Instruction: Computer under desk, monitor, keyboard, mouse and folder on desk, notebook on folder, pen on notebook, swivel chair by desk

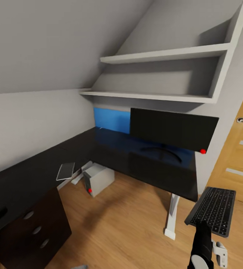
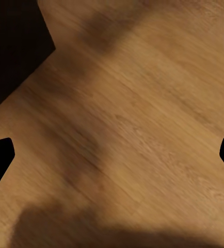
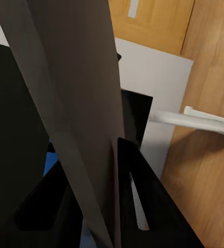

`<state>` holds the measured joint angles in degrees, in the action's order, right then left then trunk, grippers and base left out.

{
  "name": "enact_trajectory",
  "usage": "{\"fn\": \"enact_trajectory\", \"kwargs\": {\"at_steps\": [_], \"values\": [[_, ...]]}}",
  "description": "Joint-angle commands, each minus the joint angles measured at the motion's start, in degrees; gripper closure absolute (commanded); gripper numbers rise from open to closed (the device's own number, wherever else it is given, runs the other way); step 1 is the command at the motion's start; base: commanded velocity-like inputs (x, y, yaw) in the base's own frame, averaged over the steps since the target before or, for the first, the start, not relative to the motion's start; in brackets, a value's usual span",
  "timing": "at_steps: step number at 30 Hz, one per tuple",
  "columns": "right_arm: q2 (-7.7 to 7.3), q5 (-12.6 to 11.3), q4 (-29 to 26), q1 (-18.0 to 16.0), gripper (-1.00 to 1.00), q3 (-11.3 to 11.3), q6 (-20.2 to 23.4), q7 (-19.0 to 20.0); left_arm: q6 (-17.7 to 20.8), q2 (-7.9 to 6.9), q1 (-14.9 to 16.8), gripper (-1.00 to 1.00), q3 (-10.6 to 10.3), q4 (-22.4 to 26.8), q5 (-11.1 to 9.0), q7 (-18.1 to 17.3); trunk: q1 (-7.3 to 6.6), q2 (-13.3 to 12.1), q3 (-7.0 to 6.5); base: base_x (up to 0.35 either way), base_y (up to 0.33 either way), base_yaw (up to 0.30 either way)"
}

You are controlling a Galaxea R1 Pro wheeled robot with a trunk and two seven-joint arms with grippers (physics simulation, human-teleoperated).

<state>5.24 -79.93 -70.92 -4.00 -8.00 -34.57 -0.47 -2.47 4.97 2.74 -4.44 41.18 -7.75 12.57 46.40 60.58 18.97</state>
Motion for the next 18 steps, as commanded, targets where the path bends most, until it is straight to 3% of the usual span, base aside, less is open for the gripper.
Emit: {"fn": "enact_trajectory", "kwargs": {"at_steps": [1, 4, 7, 14, 18], "values": [[0.03, -0.24, -0.08, -0.04, 1.0, -0.03, -0.09, 0.17, -0.25, -0.05, 0.04, -1.0, -0.31, -0.02, -0.6, 0.41, 0.03, 0.04, 0.07, 0.279, 0.0, -0.011], [-0.06, -0.14, -0.15, -0.04, 1.0, -0.01, -0.11, 0.38, -0.24, -0.05, 0.05, -1.0, -0.31, -0.03, -0.6, 0.4, 0.03, 0.04, 0.07, 0.303, 0.0, -0.005], [-0.01, -0.31, 0.17, -0.04, 1.0, -0.07, -0.33, 6.06, -0.04, 0.11, 0.05, -1.0, -0.36, 0.01, -0.67, 0.33, 0.03, 0.04, 0.07, 0.321, 0.0, 0.0], [0.03, -0.28, 0.29, -0.04, 1.0, -0.34, -0.63, 10.3, 0.1, 0.2, 0.04, -1.0, -0.44, 0.04, -0.62, 0.04, 0.03, 0.04, 0.07, 0.3, 0.0, 0.0], [-0.04, -0.82, 0.27, -0.04, 1.0, -0.49, -0.62, 12.04, 0.01, 0.2, 0.05, -1.0, -2.7, 0.68, -0.75, 0.12, 0.03, 0.04, 0.07, 0.057, 0.0, 0.0]]}}
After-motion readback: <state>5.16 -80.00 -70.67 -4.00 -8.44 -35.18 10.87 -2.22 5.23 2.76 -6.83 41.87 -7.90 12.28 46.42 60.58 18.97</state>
